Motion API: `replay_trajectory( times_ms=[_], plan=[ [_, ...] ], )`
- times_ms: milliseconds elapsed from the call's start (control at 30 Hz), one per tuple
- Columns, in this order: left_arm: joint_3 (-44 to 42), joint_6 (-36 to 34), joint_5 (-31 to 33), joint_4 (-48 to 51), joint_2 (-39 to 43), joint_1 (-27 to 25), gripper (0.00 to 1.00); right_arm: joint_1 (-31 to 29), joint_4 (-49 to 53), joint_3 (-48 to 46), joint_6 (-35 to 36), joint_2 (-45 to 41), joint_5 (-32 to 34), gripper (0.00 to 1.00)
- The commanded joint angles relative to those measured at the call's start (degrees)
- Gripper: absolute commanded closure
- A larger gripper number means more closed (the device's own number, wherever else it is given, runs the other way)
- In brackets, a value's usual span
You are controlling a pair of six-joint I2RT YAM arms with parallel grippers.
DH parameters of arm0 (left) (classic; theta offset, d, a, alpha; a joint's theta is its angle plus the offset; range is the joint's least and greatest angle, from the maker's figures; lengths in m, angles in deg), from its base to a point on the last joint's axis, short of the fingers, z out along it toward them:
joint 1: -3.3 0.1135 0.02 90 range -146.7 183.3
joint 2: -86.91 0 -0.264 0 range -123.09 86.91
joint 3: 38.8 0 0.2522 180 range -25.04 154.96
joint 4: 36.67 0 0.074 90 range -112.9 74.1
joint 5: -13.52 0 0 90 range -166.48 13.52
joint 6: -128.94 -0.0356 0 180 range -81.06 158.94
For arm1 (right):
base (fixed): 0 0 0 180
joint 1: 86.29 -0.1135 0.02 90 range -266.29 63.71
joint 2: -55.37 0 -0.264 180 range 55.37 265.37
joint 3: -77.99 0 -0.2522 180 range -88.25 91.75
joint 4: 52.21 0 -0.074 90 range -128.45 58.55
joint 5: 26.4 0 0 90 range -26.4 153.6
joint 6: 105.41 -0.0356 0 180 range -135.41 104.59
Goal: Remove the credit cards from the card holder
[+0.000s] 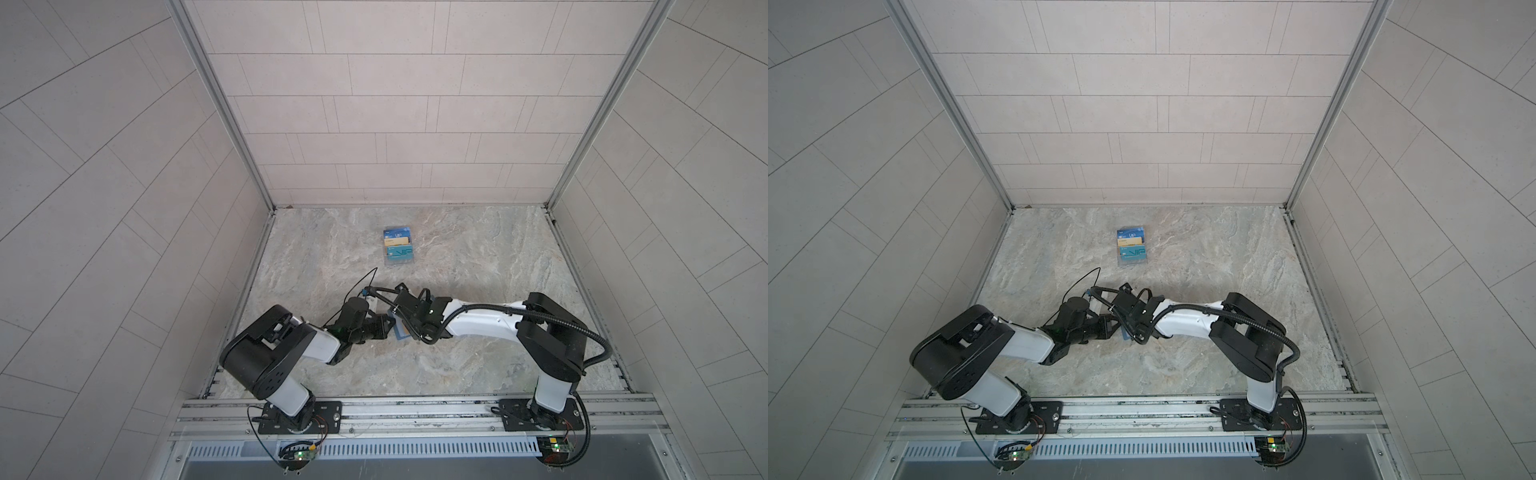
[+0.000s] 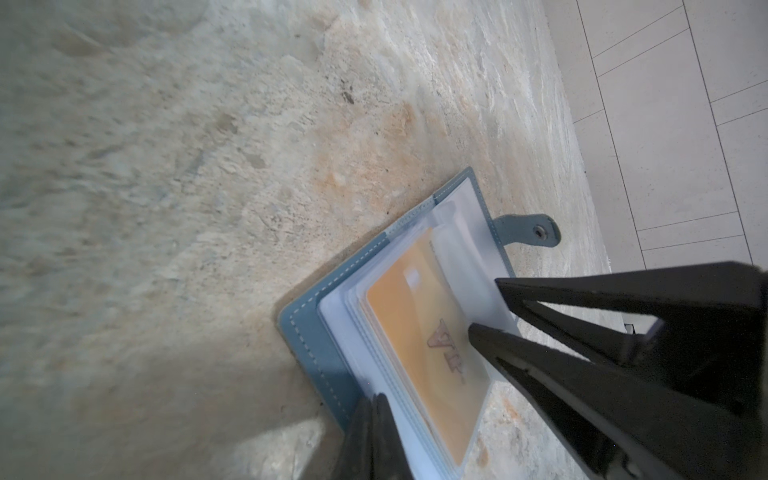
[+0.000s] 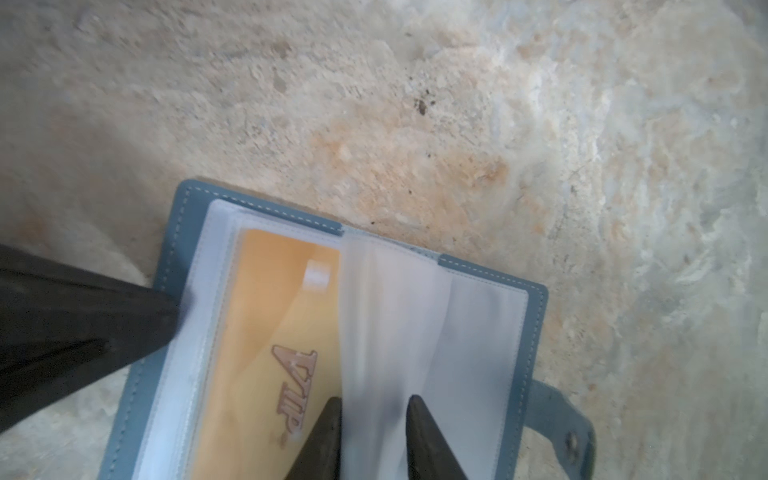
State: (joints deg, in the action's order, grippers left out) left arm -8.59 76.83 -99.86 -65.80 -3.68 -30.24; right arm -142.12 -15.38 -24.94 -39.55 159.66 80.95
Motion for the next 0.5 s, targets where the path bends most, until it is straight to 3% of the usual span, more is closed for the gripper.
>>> replay_trajectory(
  times_ms=[0,467],
  plan=[
    [0.1,-0.6,0.6,3.6,-1.5,-0.3,0.97,0.9,2.8,0.6,0.1,-2.0,3.2,0.7],
    [0.0,-1.2,0.5,4.1,-1.1,-0.2,0.97,6.7,5.1,-2.7,0.7,-5.9,3.0,0.7]
  ],
)
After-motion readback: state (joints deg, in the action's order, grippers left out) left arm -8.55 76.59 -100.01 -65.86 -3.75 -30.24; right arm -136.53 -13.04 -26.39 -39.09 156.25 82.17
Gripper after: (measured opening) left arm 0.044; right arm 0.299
